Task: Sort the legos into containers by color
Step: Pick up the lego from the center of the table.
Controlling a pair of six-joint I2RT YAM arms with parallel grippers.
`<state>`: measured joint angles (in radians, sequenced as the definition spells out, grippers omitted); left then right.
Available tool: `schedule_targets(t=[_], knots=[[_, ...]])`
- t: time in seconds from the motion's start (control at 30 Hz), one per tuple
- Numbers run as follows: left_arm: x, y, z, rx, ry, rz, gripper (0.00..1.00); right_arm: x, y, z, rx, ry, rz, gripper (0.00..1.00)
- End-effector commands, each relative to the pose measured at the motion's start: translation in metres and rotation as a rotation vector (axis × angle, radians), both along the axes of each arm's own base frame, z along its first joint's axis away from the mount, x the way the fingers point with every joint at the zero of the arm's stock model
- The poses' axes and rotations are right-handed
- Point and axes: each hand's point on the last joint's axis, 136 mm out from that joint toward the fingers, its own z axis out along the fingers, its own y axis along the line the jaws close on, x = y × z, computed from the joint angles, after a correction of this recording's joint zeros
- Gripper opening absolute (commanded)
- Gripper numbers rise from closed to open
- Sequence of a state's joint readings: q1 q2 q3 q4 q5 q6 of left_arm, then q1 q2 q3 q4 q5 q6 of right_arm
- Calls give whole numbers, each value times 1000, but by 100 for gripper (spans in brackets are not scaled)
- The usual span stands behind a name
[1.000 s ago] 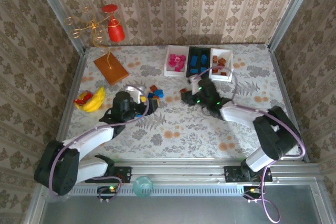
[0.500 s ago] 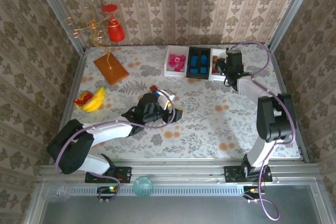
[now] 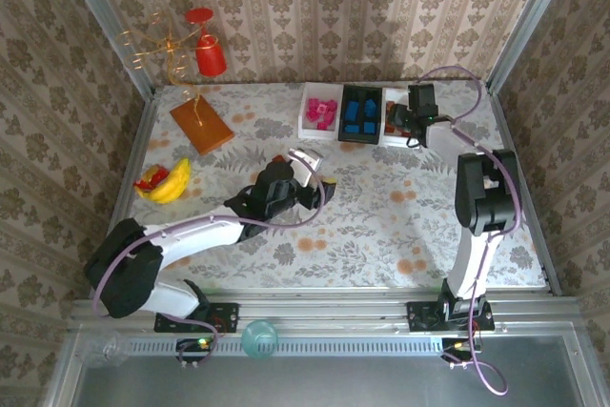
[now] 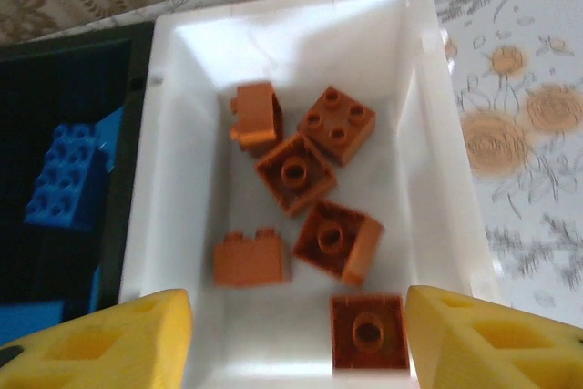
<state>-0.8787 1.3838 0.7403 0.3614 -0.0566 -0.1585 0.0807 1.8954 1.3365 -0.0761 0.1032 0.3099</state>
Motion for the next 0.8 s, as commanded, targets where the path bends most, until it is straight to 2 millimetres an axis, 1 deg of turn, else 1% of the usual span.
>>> schedule_targets(t=[0.0,0.03,0.1,0.17,0.2,0.27,0.3,0.33,0.37,0.47,0.57,0.67,0.77], knots=[[9,30,4,56,-40,93,76,-26,37,55,70,-125,141,68],[11,42,5,52,-36,120,76,-38,54,59,84,-142,200,69],[17,69,-1,44,-6,186,76,-64,93,62,99,-160,329,70],[23,105,-8,5,49,276,77,-92,139,63,68,-178,477,72],[26,122,-12,-19,81,319,77,-104,158,60,52,-181,539,73],[30,158,-21,-87,152,407,77,-126,204,54,17,-195,682,74],[30,169,-23,-116,169,431,77,-134,223,50,6,-198,741,75],[33,189,-24,-148,182,478,77,-141,241,45,-12,-197,797,76],[33,200,-23,-178,188,500,77,-146,259,38,-30,-191,847,76],[31,220,-16,-224,175,538,77,-148,296,11,-40,-128,915,77],[27,227,-15,-229,155,552,77,-146,323,-15,-32,-67,943,75],[26,227,-17,-226,158,551,77,-138,340,-33,-34,-27,940,72],[27,225,-18,-230,169,541,77,-133,351,-48,-8,6,939,67]])
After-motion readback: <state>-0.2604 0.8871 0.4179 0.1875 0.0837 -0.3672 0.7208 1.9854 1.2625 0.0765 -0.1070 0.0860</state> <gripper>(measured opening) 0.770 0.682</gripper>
